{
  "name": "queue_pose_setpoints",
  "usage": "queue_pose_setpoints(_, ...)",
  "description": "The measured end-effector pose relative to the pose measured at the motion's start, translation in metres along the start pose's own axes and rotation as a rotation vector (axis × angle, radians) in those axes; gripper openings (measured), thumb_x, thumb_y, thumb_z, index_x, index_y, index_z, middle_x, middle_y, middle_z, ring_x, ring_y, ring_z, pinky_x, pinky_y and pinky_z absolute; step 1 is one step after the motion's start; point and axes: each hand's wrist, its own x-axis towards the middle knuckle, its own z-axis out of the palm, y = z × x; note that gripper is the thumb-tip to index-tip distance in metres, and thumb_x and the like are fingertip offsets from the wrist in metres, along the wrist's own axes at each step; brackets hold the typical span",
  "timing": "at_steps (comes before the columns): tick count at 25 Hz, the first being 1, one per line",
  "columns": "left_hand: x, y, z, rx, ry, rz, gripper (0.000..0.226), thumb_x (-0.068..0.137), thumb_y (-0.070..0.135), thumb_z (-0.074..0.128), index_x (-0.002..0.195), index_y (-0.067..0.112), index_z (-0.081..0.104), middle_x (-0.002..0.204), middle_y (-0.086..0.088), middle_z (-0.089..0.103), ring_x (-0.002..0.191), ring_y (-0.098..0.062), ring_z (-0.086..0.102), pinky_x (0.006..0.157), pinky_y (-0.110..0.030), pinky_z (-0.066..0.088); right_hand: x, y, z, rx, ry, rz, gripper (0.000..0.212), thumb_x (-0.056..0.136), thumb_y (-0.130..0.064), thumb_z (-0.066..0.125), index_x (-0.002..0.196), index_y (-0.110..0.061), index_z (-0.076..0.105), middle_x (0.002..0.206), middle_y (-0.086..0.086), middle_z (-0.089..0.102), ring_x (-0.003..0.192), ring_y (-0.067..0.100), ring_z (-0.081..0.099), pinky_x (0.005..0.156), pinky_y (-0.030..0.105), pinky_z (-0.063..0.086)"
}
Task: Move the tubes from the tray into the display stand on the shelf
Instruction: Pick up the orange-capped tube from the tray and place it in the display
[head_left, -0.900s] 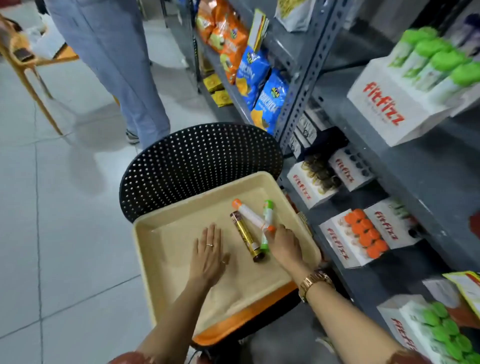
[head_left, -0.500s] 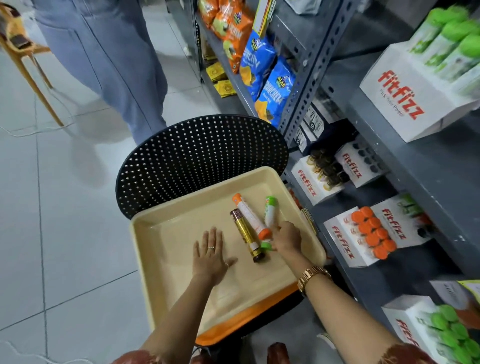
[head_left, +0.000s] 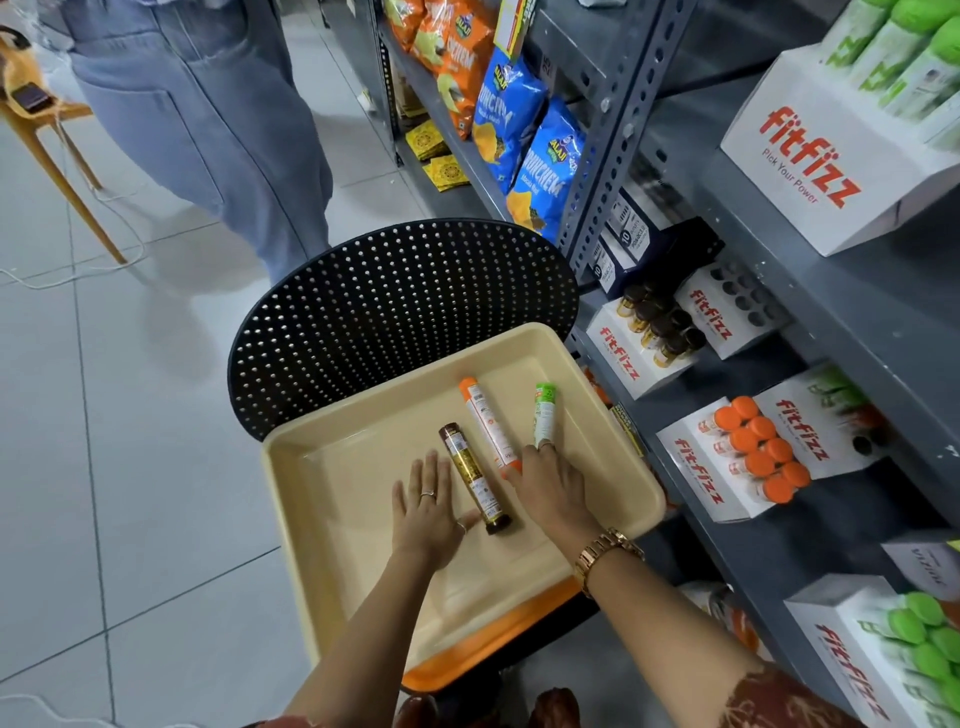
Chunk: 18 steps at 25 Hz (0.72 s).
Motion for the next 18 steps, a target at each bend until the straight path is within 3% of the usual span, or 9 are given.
queue_pose_setpoints(5,0.003,-0.002,0.003,-0.001,-0.004,-0.008,0.084,0.090,0.064,0.026,0.143,0.015,-0.017,0.154,-0.003,-0.024,0.141,-0.023,-0.021,0.115,-0.048,-0.009,0.008,-0.012,0.009,-0.036,-0.013,-0.009,0.035,0.091,-0.033,0.048,0.106,-0.005,0.062,0.108,0.014,0.062,0.097,0.029,0.061,0.071,0.033,0.046)
queue_pose_setpoints(10,0.002,0.006,-0.011,0.041,-0.035,-0.026,0.085,0.091,0.061,0.032,0.144,0.012,-0.012,0.156,-0.006,-0.018,0.143,-0.025,-0.016,0.117,-0.049,0.000,0.002,-0.010,-0.019,0.109,0.101,0.025,0.035,0.092,-0.031,0.045,0.105,0.000,0.053,0.100,0.019,0.067,0.089,0.034,0.064,0.062,0.031,0.041)
queue_pose_setpoints(18,-0.007,0.056,-0.079,0.174,0.214,0.157,0.071,0.098,0.040,0.029,0.143,0.006,-0.014,0.156,-0.008,-0.015,0.144,-0.024,-0.010,0.117,-0.046,0.006,-0.029,0.027,-0.135,0.337,0.346,0.036,0.032,0.093,-0.030,0.047,0.112,-0.005,0.051,0.108,0.020,0.062,0.101,0.036,0.057,0.077,0.040,0.046)
